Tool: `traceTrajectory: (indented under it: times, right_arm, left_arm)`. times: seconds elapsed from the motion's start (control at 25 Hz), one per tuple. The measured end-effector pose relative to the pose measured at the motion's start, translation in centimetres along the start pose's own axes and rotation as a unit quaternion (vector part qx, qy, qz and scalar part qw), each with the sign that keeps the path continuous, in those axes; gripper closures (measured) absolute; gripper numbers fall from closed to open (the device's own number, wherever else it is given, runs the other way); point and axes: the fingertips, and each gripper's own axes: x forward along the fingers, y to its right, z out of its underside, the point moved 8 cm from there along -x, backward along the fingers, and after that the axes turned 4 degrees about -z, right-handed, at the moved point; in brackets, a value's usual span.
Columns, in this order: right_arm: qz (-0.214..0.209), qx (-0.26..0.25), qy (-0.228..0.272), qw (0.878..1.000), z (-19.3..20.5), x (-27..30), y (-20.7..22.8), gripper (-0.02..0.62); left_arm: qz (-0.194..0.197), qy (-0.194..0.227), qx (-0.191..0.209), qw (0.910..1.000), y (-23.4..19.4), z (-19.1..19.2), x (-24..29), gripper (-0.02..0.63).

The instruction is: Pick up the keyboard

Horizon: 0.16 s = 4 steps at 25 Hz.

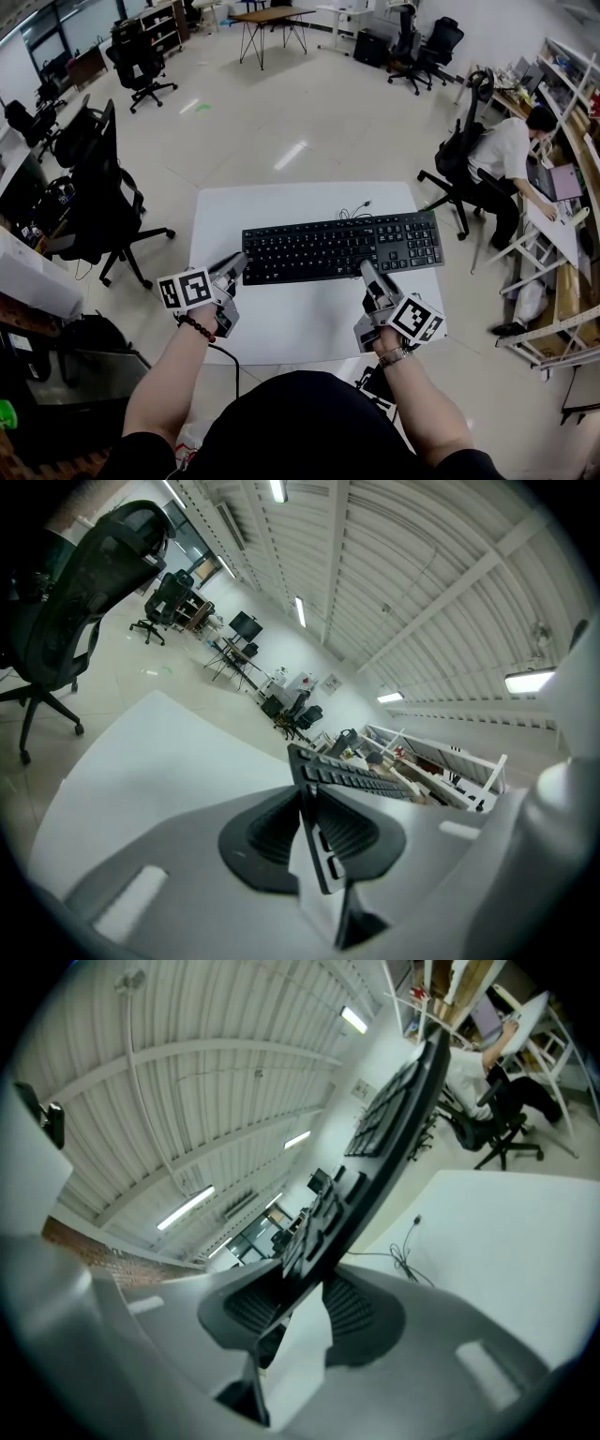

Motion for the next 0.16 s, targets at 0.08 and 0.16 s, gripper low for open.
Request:
traceTrajectory:
  times: [0.08, 0.16]
  right_arm:
    - [-0.001, -0.001, 0.000, 1.000, -0.08, -0.11, 0.00, 0.462]
    - [-0.001, -0.001, 0.000, 1.000, -0.11, -0.22, 0.02, 0.462]
  left_arm:
    - [-0.001, 0.000, 0.000, 1.0000, 0.12, 0.12, -0.01, 0.542]
    - [-0.001, 0.001, 0.000, 1.0000, 0.21, 0.24, -0.04, 0.543]
